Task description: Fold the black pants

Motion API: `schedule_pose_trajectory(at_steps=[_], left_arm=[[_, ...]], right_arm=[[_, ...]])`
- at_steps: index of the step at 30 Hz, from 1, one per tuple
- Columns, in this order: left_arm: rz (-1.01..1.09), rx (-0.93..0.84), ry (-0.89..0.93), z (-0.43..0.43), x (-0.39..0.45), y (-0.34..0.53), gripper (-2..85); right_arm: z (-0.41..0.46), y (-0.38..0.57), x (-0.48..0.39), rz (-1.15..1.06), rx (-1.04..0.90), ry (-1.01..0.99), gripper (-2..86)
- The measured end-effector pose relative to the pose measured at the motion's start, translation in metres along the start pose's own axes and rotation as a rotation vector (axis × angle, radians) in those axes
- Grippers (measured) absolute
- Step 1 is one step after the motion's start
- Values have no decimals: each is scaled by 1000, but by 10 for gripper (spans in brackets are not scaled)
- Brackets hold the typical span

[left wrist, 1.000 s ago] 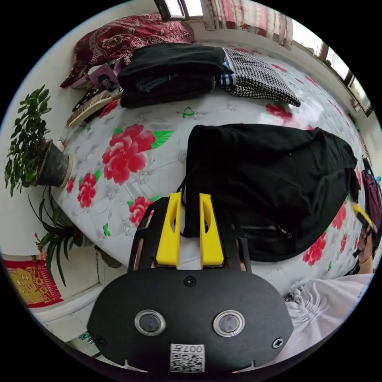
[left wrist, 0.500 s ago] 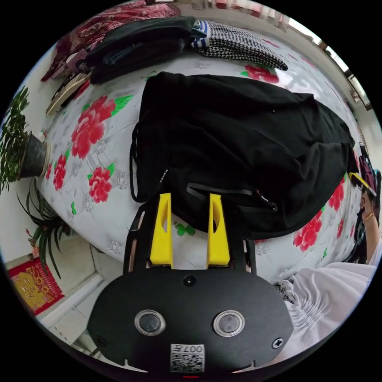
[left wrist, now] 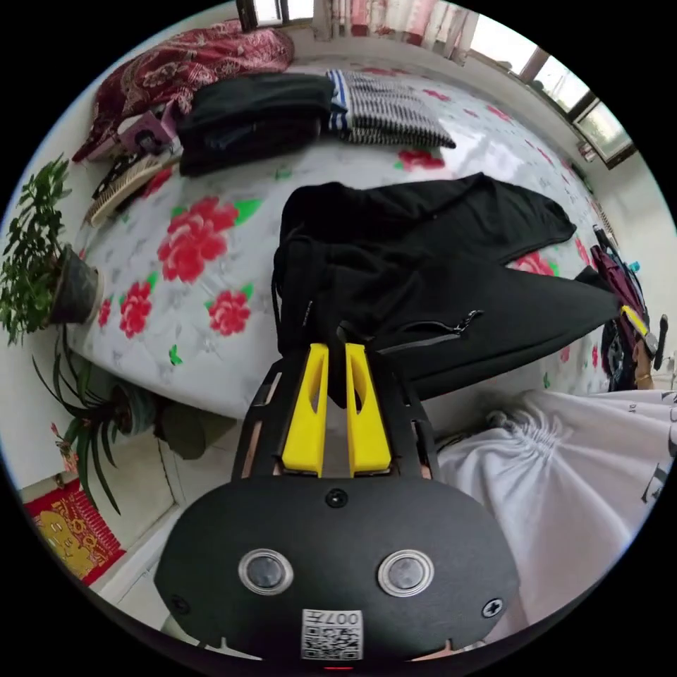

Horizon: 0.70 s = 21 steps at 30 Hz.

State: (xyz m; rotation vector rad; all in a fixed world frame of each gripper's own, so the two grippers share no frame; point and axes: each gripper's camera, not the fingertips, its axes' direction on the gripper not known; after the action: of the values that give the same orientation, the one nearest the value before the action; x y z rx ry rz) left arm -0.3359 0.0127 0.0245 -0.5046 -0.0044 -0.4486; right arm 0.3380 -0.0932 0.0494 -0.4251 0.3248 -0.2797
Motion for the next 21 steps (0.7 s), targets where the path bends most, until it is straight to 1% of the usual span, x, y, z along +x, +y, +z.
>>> schedule_pose_trajectory(at_steps=[1,2,3,5,6,8,11,13,16,18,21], left_arm=[[-28,-58,37,25,-4,8,43],[-39,-106,44,48,-3,15,42],[-36,-119,32,56,-1,18,41],[-5,-86,-9,62,6,27,39],[0,-85,-12,61,7,27,41],[18,-79,-13,54,7,27,51],[7,-56,-7,41,1,32,75],[-10,-27,-10,29,-3,39,85],[-25,21,-77,7,-6,52,85],[-20,49,-122,-8,-5,53,80],[45,126,-149,-28,7,35,87]], right_arm=[[16,7,-1,15,-69,-26,-1],[45,19,-7,37,-206,-58,-1],[67,30,-16,38,-319,-48,-1],[79,42,-33,-9,-392,-7,-2],[74,46,-41,-31,-357,30,-2],[69,49,-44,-33,-363,33,-2],[59,56,-35,23,-366,9,-2],[45,63,-25,61,-326,-7,-2],[14,70,-8,143,-202,-63,-1],[-2,67,2,204,-110,-136,-1],[-11,45,1,217,-7,-219,1]])
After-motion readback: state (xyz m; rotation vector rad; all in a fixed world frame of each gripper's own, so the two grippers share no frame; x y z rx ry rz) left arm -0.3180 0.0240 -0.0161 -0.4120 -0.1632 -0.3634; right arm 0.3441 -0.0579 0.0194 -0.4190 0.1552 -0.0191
